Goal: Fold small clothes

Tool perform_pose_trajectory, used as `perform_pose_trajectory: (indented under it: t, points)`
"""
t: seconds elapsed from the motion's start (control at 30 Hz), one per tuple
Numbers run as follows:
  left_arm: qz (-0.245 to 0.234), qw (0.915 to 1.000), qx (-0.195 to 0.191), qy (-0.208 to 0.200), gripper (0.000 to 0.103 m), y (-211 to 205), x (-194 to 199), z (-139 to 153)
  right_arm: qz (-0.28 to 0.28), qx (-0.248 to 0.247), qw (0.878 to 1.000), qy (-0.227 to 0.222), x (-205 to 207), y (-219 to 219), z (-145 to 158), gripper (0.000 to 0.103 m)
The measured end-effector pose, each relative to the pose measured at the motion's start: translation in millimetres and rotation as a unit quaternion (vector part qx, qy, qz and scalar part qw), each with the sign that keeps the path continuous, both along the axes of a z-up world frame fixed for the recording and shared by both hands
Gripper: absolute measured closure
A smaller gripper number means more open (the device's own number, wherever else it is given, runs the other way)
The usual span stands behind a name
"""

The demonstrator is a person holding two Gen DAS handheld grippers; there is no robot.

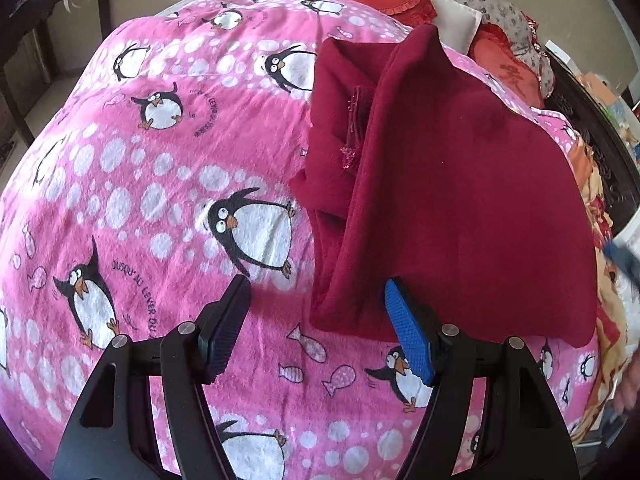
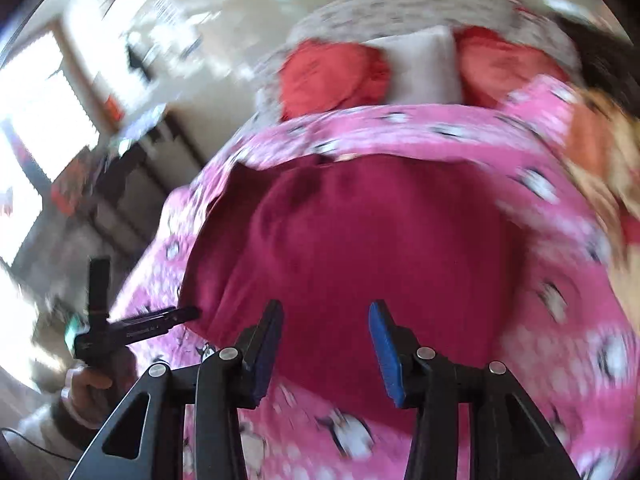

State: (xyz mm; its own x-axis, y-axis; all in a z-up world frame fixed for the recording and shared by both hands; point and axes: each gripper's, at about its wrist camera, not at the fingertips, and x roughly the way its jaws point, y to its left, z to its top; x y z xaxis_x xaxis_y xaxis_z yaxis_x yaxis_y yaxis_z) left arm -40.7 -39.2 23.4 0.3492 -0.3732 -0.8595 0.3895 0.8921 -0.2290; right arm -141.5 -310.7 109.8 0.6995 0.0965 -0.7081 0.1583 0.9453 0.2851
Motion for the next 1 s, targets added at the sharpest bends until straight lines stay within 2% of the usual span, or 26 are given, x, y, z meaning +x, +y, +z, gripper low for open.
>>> perform_pose_trajectory:
  t: [0.07, 0.17, 0.33, 0.47, 0.63, 0.73, 0.83, 0.87, 1.0]
  points:
    - [-0.002, 1.0, 0.003, -0.003, 0.033, -0.9, 0.4, -0.8, 0.03, -0.02, 0.999, -0.003, 36.5, 22.0, -2.0, 0.061]
    - [-0.003, 1.0, -0.001, 0.0, 0.033, -4.4, 4.3, -3.9, 0.065, -0.023, 0.997, 0.016, 91.9, 46.6, -11.8, 0.066]
    - [-0.005, 0.9999, -0.012, 0.002, 0.033, -6.6, 8.6, -8.1, 0.093, -0.061, 0.993, 0.027, 163.9, 79.0, -24.0, 0.069]
    - [-0.01, 0.9998, -0.016, 0.0, 0.032, -4.9, 10.5, -10.1, 0.093, -0.066, 0.993, 0.035, 210.7, 86.9, -32.4, 0.069]
    - [-0.01, 0.9996, -0.027, 0.005, 0.032, -5.6, 16.4, -12.3, 0.089, -0.056, 0.993, 0.049, 251.9, 94.4, -50.1, 0.069]
    - [-0.009, 0.9994, -0.031, 0.007, 0.032, -4.5, 17.3, -12.1, 0.094, -0.07, 0.992, 0.056, 253.8, 101.2, -42.7, 0.067]
    - [-0.01, 0.9992, -0.038, 0.002, 0.032, -1.3, 14.1, -11.4, 0.107, -0.052, 0.992, 0.041, 239.7, 100.7, -29.9, 0.068]
    - [-0.007, 0.9989, -0.045, 0.004, 0.032, 2.2, 14.0, -11.0, 0.105, -0.05, 0.992, 0.04, 236.1, 100.2, -26.4, 0.065]
    - [0.004, 0.9978, -0.064, 0.012, 0.032, 17.0, 13.3, -12.2, 0.112, -0.04, 0.992, 0.043, 232.0, 108.1, -21.0, 0.032]
